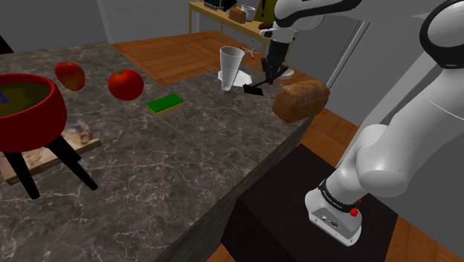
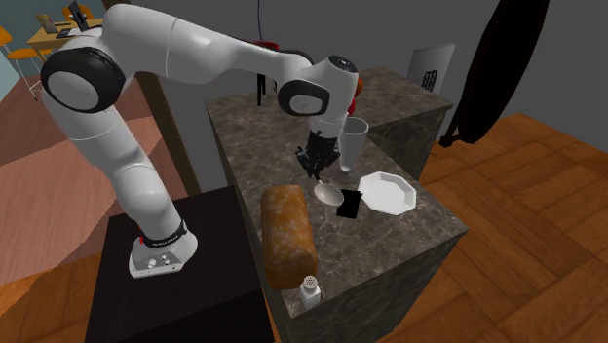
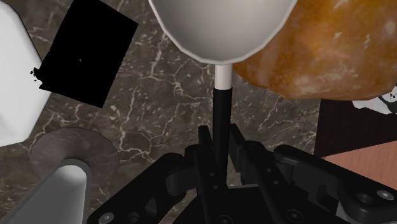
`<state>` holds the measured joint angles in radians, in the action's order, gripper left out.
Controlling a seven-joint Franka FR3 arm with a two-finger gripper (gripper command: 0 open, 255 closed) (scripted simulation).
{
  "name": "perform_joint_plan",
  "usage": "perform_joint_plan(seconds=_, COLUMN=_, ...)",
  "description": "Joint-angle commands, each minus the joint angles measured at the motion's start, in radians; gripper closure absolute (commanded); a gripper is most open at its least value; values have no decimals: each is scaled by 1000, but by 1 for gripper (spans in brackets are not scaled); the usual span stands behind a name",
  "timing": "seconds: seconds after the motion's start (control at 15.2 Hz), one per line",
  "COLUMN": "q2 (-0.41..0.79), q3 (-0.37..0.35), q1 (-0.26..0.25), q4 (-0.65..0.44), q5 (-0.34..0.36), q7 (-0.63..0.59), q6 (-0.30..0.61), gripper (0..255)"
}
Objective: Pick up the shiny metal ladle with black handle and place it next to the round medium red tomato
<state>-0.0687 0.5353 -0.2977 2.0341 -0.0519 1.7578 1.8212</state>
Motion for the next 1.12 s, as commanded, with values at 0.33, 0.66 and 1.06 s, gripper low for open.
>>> perform_joint_plan(seconds=0.33, q2=-18, q3=-3, q1=-1, q4=-77, q5=9, q7=-12, q6=-92, gripper=255)
perform_joint_plan(seconds=0.66, q2=-24, q3=-18, q1=-13, q4=-116, q5=7, q7=-41, q6=-135, gripper=255)
perform_joint_plan(seconds=1.06, q2=-8, q3=-94, q1=-79, q4=-126, q5=-26, q7=-173, q6=-120, gripper=255)
